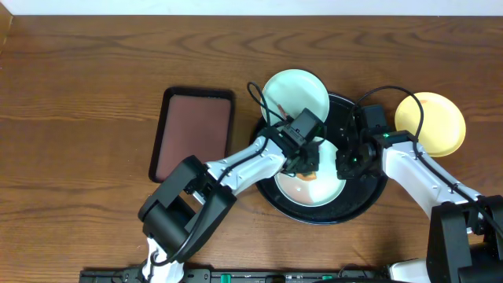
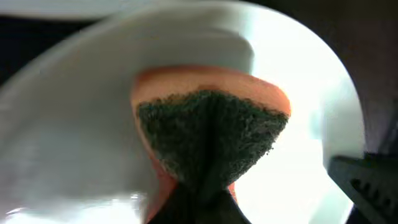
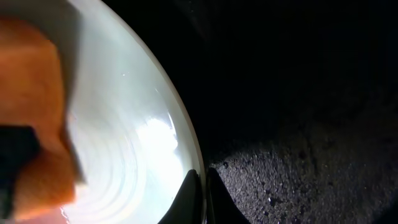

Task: Clean dirty plates on tray and stack at the side
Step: 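Scrub the lower pale green plate with the sponge in the left gripper, then return the sponge to the dark-red tray with the left gripper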

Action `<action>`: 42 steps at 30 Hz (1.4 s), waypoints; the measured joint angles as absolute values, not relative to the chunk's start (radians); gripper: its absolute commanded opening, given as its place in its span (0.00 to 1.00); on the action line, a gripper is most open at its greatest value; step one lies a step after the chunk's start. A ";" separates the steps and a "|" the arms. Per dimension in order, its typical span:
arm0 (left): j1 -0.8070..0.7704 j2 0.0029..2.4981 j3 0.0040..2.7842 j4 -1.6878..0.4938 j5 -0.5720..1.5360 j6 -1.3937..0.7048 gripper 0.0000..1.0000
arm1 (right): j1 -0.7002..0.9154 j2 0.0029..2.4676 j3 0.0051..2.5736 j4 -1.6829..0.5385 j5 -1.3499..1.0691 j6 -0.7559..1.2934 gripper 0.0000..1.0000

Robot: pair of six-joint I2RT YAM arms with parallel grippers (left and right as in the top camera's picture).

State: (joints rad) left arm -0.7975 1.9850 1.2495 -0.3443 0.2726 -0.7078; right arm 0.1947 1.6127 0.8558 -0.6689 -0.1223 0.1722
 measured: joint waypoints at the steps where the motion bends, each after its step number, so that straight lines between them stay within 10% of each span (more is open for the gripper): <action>1: -0.799 1.987 1.250 -0.342 0.286 -0.707 0.07 | 0.195 1.613 0.855 -0.669 -0.121 0.172 0.01; 27: -0.739 1.966 1.426 -0.956 -0.060 -0.635 0.07 | 0.197 1.613 0.855 -0.686 -0.173 0.172 0.01; 42: -0.248 1.637 1.269 -0.956 -0.108 -0.427 0.11 | 0.194 1.613 0.855 -0.656 -0.182 0.113 0.01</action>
State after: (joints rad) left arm -0.2478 1.6375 1.2686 -0.9562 -0.1078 -0.4271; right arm 0.1940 1.6127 0.8555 -0.6556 -0.1818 0.1131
